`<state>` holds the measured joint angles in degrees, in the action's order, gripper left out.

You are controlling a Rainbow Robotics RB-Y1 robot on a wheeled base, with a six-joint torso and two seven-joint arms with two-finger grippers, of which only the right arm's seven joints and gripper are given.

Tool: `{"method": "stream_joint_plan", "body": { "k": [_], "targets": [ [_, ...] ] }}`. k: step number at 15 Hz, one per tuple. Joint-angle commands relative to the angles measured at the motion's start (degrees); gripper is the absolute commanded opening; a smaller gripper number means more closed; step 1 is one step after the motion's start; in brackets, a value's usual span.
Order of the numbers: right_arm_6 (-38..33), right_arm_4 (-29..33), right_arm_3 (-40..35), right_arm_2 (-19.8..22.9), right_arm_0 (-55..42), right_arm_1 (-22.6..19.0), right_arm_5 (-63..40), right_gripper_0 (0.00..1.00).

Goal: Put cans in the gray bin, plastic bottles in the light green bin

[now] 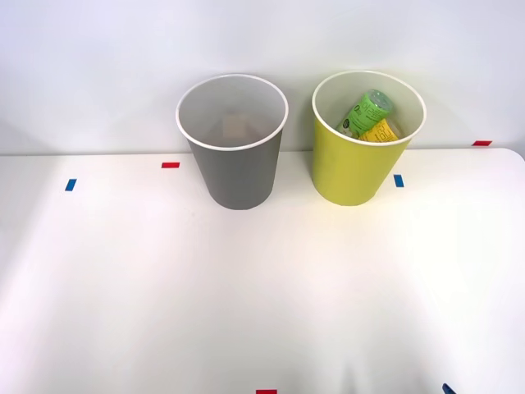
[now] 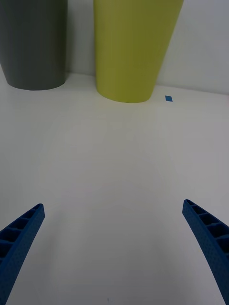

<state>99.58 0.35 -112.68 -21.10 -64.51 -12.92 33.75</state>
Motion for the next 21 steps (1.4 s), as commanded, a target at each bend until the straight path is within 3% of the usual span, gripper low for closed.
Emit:
{"method": "stream_joint_plan", "body": {
  "k": [1, 21],
  "targets": [
    [0.0, 0.0, 0.0, 0.0, 0.0, 0.0, 0.0, 1.0],
    [0.0, 0.0, 0.0, 0.0, 0.0, 0.0, 0.0, 1.0]
  ]
}}
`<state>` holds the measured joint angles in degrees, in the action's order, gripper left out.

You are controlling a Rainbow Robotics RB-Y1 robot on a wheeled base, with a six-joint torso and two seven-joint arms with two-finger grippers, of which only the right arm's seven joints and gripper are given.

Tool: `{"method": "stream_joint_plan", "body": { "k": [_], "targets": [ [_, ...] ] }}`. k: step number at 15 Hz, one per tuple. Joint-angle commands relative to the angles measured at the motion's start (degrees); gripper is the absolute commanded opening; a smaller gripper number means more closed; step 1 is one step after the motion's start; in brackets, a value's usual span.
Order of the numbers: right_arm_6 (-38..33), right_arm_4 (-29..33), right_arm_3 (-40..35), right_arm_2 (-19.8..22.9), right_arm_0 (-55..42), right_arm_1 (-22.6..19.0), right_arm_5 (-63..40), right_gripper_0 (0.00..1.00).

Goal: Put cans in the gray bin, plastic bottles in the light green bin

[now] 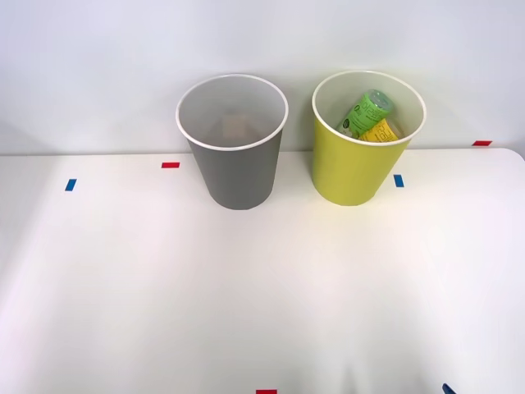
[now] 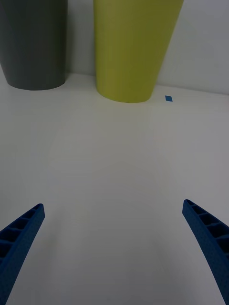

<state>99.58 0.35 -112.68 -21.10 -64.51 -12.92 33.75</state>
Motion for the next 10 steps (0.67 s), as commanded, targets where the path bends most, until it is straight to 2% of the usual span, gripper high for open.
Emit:
{"method": "stream_joint_plan", "body": {
  "k": [1, 10],
  "targets": [
    [0.0, 0.0, 0.0, 0.0, 0.0, 0.0, 0.0, 1.0],
    [0.0, 0.0, 0.0, 0.0, 0.0, 0.0, 0.0, 1.0]
  ]
}}
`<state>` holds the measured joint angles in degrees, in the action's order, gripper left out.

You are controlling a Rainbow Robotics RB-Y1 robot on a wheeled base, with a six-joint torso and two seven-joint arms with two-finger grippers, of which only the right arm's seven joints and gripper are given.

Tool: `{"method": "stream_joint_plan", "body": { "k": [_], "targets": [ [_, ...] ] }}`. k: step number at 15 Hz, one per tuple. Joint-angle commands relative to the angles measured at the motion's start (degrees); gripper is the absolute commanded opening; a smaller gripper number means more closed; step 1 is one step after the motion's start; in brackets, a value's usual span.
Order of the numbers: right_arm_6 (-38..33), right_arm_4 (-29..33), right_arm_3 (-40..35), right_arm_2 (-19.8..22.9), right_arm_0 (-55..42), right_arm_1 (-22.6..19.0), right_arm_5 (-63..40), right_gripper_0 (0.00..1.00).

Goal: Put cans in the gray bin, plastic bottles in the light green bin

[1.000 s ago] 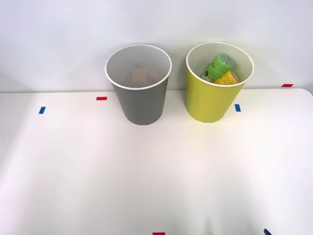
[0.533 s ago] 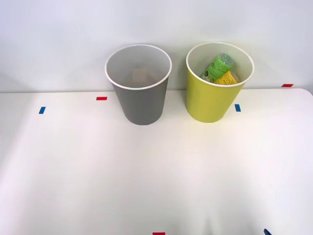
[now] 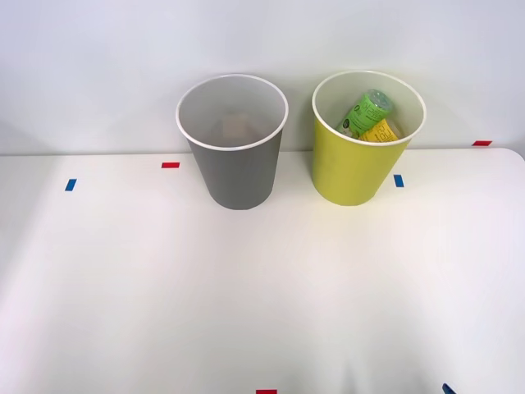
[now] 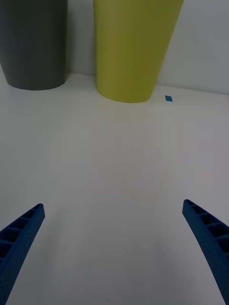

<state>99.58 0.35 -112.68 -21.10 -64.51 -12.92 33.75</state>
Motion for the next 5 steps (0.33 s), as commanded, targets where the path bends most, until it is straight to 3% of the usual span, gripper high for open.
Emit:
{"method": "stream_joint_plan", "body": {
  "k": [1, 5],
  "targets": [
    [0.0, 0.0, 0.0, 0.0, 0.0, 0.0, 0.0, 1.0],
    [0.0, 0.0, 0.0, 0.0, 0.0, 0.0, 0.0, 1.0]
  ]
}}
